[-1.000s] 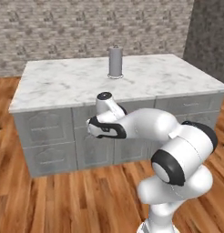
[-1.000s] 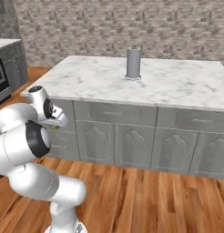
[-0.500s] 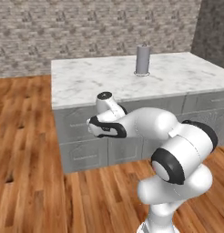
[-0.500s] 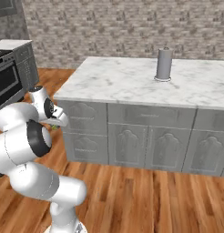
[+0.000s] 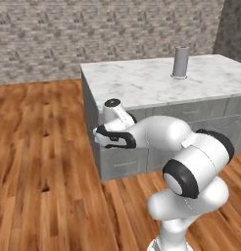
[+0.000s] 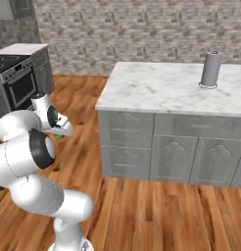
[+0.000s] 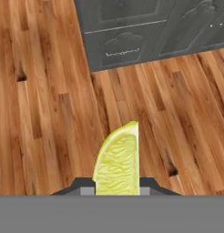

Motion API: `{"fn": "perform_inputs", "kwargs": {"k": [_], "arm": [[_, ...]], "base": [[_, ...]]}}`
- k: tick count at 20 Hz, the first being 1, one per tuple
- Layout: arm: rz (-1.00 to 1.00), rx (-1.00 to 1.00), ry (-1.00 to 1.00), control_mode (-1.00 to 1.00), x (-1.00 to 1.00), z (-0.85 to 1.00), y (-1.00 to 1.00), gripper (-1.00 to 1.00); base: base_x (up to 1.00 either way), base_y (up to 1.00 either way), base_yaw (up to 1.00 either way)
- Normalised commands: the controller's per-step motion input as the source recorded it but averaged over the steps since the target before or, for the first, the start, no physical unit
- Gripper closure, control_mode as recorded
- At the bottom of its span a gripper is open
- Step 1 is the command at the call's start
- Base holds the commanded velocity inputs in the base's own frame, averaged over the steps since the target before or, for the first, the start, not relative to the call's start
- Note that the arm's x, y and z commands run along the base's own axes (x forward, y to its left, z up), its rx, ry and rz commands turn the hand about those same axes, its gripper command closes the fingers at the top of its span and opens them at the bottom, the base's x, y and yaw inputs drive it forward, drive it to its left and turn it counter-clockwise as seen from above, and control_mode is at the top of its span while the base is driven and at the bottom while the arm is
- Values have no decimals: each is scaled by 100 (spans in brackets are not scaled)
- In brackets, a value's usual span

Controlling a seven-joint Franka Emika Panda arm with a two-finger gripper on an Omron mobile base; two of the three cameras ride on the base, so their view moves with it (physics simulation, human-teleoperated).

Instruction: Turn on the sink faucet. Then move the lemon wedge from the counter to the sink. Turn off the sink. Move the vegetable from the sink to the pot next to the stove. Finally move the pot to the rear left burner.

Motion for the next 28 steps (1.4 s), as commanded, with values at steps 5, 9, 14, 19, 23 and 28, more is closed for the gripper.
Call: {"fn": "perform_inputs", "kwargs": {"k": [5, 9, 14, 19, 23, 28], "arm": [[0, 0, 0, 100, 0, 0, 0, 100], [0, 0, 0, 100, 0, 0, 0, 100], [0, 0, 0, 100, 0, 0, 0, 100], [0, 0, 0, 100, 0, 0, 0, 100], [0, 0, 0, 100, 0, 0, 0, 100], [0, 0, 0, 100, 0, 0, 0, 100]], "base": [[20, 100, -7], [43, 100, -8], [66, 100, -8], [83, 100, -3], [91, 89, 1], [86, 56, 15]]}}
